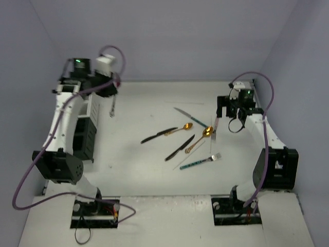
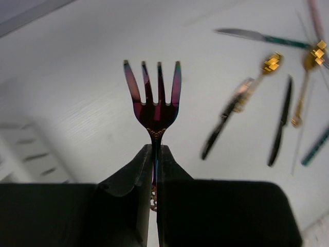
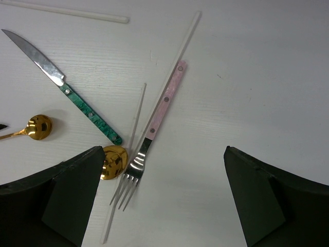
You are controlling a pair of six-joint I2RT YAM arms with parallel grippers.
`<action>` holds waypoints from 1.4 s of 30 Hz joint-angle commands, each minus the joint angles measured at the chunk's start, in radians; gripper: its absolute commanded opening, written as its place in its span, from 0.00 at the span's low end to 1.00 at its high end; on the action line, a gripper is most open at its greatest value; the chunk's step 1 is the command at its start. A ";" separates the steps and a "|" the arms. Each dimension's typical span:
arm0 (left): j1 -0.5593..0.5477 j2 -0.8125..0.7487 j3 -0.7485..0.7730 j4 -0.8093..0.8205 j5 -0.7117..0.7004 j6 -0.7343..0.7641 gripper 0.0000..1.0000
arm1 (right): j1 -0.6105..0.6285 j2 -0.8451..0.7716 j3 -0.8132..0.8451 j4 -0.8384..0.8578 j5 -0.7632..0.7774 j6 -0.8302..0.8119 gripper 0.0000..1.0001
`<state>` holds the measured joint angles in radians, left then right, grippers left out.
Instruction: Sort the eating utensils into containers
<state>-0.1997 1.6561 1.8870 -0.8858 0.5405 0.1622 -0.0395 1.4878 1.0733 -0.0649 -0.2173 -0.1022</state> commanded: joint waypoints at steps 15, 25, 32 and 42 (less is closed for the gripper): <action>0.631 -0.214 -0.528 1.051 0.120 -0.219 0.00 | 0.020 0.042 0.030 0.056 -0.002 0.010 1.00; 0.631 -0.138 -0.634 1.208 0.072 -0.221 0.00 | 0.018 0.052 0.033 0.056 0.004 0.009 1.00; 0.631 -0.130 -0.739 1.282 0.059 -0.229 0.00 | 0.016 0.049 0.028 0.056 0.008 0.003 1.00; 0.631 -0.123 -0.816 1.314 0.019 -0.254 0.31 | 0.016 0.048 0.033 0.056 0.015 0.001 1.00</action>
<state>0.4267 1.5602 1.0476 0.3083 0.5711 -0.0668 -0.0246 1.5459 1.0744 -0.0566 -0.2218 -0.0978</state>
